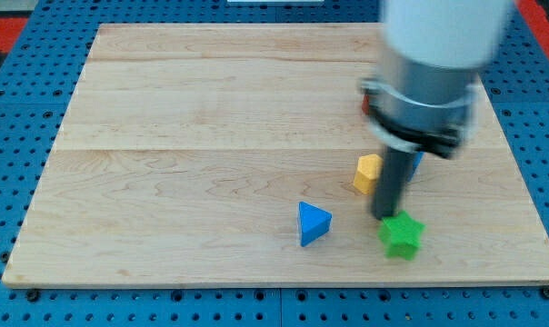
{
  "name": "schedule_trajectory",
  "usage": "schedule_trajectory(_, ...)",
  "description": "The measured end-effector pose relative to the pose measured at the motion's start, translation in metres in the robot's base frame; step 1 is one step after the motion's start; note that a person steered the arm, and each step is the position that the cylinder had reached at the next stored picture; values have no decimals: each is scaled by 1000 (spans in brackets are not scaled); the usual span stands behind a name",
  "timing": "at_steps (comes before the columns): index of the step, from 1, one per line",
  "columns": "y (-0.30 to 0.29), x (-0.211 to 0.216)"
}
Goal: Slide the blue cube to the parallel left of the yellow heart
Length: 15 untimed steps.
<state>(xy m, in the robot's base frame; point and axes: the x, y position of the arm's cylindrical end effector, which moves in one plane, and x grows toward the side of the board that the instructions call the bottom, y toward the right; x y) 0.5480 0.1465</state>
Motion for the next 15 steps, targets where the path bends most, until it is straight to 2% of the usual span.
schedule_trajectory(1, 52, -20)
schedule_trajectory(2, 79, -60)
schedule_trajectory(3, 51, -71)
schedule_trajectory(4, -11, -67)
schedule_trajectory(5, -120, -100)
schedule_trajectory(6, -105, -108)
schedule_trajectory(8, -45, -64)
schedule_trajectory(9, 69, -64)
schedule_trajectory(10, 47, -102)
schedule_trajectory(12, -98, -116)
schedule_trajectory(13, -131, -121)
schedule_trajectory(14, -85, -107)
schedule_trajectory(15, -145, -131)
